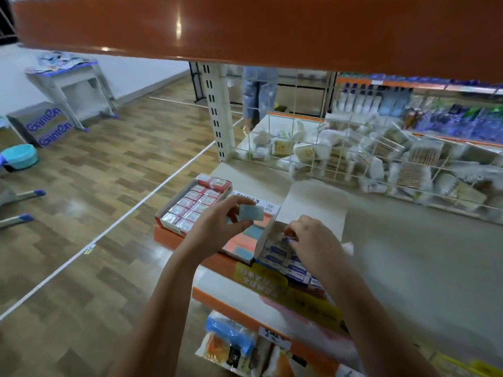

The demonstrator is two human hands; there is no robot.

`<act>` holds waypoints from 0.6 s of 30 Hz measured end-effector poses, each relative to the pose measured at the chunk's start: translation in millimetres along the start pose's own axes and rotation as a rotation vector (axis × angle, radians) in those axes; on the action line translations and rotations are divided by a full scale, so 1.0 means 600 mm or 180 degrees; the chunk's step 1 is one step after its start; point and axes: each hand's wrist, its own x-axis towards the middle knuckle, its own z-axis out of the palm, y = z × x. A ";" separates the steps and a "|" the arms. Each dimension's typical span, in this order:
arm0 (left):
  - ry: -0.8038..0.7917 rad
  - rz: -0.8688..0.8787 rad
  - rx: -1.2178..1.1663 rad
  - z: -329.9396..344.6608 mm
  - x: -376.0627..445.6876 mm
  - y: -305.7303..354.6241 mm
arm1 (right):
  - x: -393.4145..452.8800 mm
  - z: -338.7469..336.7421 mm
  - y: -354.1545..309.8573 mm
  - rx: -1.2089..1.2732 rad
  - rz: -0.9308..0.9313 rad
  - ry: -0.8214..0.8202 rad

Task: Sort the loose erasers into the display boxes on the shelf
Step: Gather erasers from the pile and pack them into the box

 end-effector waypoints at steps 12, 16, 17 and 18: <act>-0.0407 0.0197 -0.0273 -0.005 0.056 -0.058 | 0.000 0.026 -0.026 0.0345 0.0469 0.0121; -0.0573 0.0227 -0.0309 -0.011 0.064 -0.063 | -0.002 0.024 -0.027 0.0434 0.0618 0.0173; -0.0617 0.0237 -0.0329 -0.013 0.066 -0.064 | -0.002 0.023 -0.029 0.0447 0.0668 0.0211; -0.0658 0.0238 -0.0355 -0.015 0.069 -0.066 | -0.001 0.022 -0.029 0.0470 0.0712 0.0236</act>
